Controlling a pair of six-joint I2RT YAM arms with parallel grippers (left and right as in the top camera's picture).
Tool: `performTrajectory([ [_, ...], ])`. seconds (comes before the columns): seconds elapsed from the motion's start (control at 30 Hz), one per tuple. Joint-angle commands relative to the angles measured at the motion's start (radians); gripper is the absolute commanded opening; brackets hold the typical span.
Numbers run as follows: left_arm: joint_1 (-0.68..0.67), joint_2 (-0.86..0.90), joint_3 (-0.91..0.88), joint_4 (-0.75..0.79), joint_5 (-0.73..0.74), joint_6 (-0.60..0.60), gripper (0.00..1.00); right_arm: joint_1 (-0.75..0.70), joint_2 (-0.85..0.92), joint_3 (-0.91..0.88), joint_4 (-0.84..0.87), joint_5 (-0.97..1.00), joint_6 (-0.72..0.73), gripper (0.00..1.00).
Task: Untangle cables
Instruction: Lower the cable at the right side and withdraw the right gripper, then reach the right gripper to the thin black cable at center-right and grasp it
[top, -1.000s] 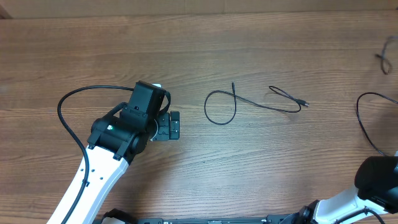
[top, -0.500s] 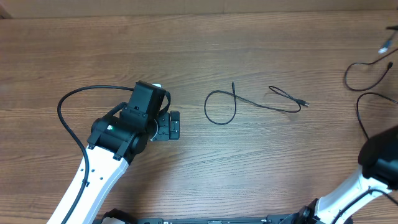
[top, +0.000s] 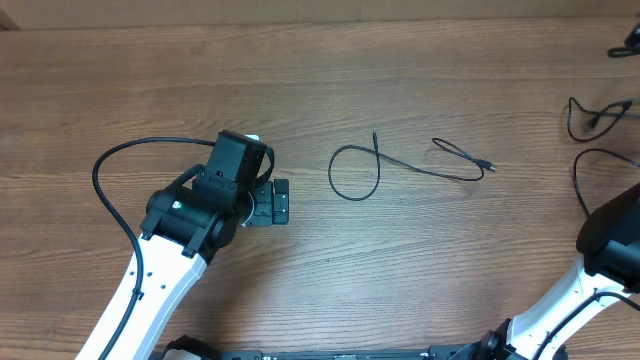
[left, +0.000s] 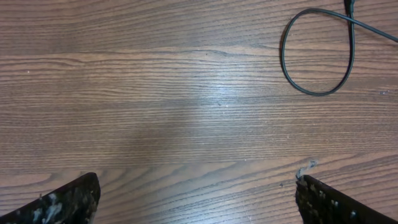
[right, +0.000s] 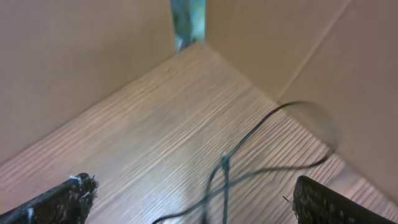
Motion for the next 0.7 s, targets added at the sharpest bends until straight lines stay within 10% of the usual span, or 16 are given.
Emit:
performTrajectory([
  [0.0,0.006,-0.003,0.003,0.001,0.004,-0.010,1.00,0.000,-0.032,0.007,-0.037,-0.182,0.027,1.00],
  [0.27,0.006,-0.003,0.003,0.001,0.004,-0.010,0.99,0.066,-0.034,0.007,-0.248,-0.626,0.027,1.00],
  [0.67,0.006,-0.003,0.003,0.001,0.004,-0.010,1.00,0.245,-0.034,0.007,-0.738,-0.654,-0.201,1.00],
])
